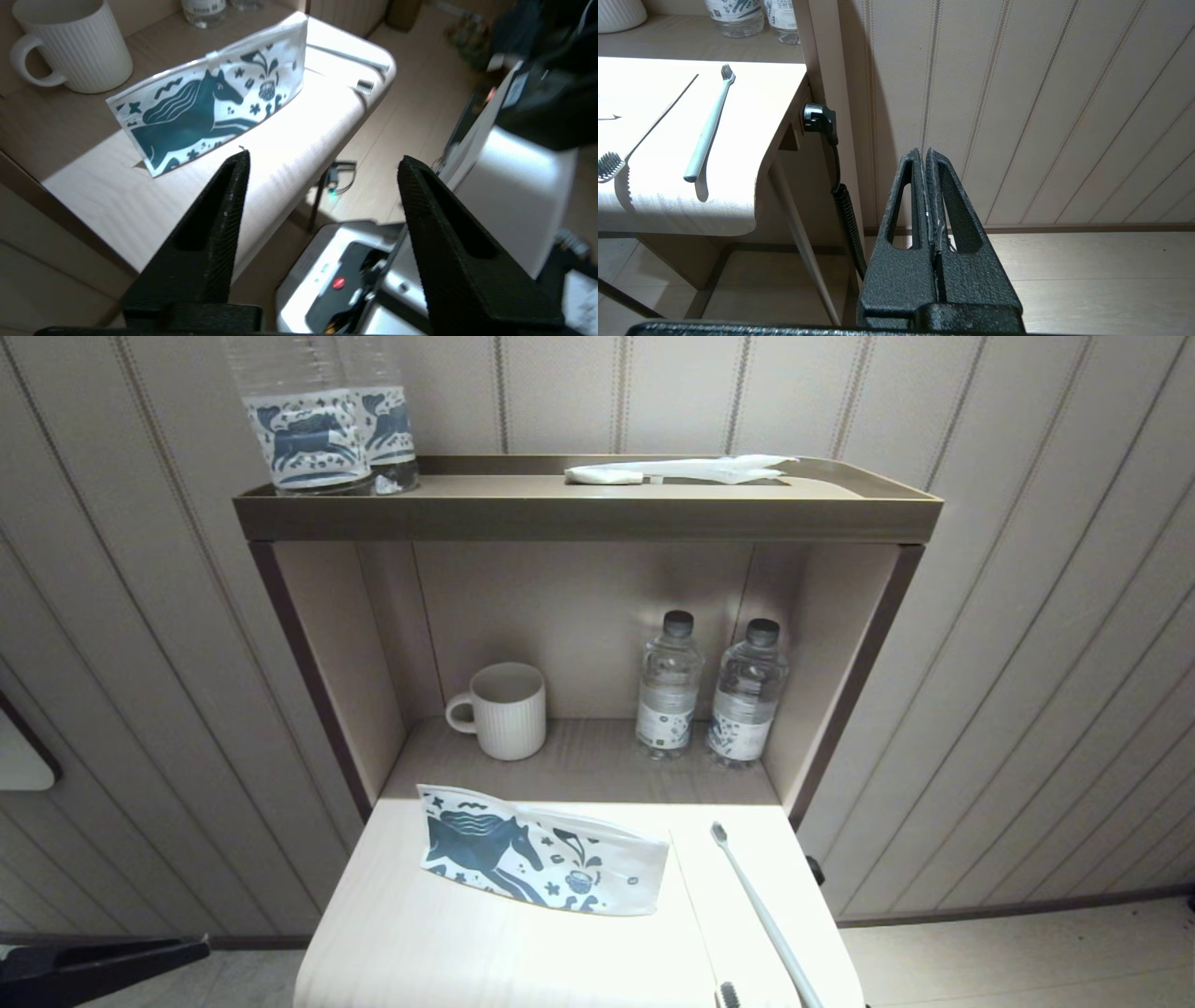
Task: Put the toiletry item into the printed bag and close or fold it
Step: Pick up the storage bag
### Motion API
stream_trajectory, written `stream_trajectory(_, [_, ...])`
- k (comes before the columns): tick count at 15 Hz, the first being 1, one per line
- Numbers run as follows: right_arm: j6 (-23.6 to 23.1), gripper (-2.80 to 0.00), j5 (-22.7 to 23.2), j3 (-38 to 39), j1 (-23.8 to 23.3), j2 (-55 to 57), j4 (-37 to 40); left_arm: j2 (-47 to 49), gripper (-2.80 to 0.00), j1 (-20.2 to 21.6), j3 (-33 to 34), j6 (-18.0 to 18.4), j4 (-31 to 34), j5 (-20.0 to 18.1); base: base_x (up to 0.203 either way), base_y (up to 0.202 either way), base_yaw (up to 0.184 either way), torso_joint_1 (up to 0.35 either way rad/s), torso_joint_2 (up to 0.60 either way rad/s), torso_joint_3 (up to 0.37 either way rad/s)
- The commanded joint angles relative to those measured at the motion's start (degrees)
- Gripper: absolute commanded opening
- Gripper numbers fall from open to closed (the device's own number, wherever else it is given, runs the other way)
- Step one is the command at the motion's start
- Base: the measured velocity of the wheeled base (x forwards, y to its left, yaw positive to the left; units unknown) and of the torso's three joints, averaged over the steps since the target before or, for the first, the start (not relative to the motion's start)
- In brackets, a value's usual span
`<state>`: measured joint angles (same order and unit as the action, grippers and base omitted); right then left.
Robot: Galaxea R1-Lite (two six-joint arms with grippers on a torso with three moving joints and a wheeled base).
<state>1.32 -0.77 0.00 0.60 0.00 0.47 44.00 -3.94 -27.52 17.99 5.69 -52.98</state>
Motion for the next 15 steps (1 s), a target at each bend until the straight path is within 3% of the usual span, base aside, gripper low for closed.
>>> stream_trajectory(1, [0.0,-2.8,-0.02,0.0,0.02,0.07,-0.03,5.08,0.0,-0.1,1.73,9.47,-0.21,0.44,0.0,0.0,0.0,0.0,0.0,0.0])
stream_trajectory(3, [0.0,-2.8,-0.02,0.0,0.02,0.0,-0.03,8.71,0.0,-0.11,0.72,13.67,-1.4,3.16,0.0,0.0,0.0,0.0,0.0,0.0])
stream_trajectory(6, [0.0,-2.8,-0.02,0.0,0.02,0.0,-0.03,15.08,0.0,-1.04,-1.04,18.65,-4.41,3.82,0.0,0.0,0.0,0.0,0.0,0.0])
stream_trajectory(9, [0.0,-2.8,-0.02,0.0,0.02,0.0,0.06,24.52,0.0,-3.5,-3.86,19.57,-6.4,4.13,0.0,0.0,0.0,0.0,0.0,0.0])
stream_trajectory(15, [0.0,-2.8,-0.02,0.0,0.02,0.0,-0.03,43.95,0.0,-6.56,-7.77,19.73,-18.72,5.81,0.0,0.0,0.0,0.0,0.0,0.0])
